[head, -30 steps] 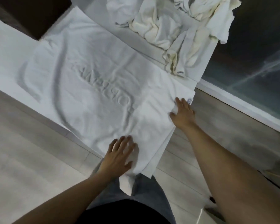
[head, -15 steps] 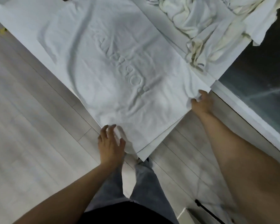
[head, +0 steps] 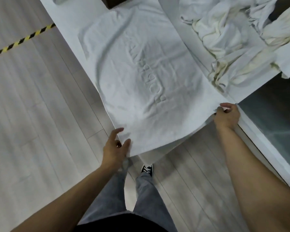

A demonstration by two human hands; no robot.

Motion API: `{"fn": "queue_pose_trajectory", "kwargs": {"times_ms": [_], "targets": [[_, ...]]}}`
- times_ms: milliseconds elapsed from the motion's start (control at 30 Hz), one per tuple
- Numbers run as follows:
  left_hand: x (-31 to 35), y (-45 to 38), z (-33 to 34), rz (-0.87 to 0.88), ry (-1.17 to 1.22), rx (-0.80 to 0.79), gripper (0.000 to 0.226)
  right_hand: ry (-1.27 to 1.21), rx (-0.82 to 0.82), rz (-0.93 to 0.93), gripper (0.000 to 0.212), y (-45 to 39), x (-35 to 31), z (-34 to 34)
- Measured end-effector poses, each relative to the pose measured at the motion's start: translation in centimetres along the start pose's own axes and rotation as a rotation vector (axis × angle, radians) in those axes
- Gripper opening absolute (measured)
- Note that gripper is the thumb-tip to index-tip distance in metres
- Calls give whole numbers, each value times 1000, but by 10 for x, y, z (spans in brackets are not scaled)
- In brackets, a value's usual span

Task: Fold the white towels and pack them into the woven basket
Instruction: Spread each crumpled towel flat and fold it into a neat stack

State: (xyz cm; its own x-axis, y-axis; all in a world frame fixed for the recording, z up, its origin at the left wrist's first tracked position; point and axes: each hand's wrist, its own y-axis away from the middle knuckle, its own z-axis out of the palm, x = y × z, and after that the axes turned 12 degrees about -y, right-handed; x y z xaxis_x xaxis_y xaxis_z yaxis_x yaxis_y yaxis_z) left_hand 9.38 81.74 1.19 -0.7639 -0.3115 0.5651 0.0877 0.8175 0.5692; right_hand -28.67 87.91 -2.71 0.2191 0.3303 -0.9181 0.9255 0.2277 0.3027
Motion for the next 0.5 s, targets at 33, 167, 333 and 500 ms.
{"fn": "queue_pose_trajectory", "kwargs": {"times_ms": [33,167,333,500], "targets": [[4,3,-9,29,-2,-1,16,-53,-15,-16,14,5,-10,1],[16,-4,-43,7,253,-125,10,-160,-55,-70,11,10,-52,15],[40,-28,-101,-20,647,-251,27,-259,-23,-108,18,7,-117,46],[61,-67,-151,190,468,-251,45,-316,92,-115,9,-5,-178,82]]}}
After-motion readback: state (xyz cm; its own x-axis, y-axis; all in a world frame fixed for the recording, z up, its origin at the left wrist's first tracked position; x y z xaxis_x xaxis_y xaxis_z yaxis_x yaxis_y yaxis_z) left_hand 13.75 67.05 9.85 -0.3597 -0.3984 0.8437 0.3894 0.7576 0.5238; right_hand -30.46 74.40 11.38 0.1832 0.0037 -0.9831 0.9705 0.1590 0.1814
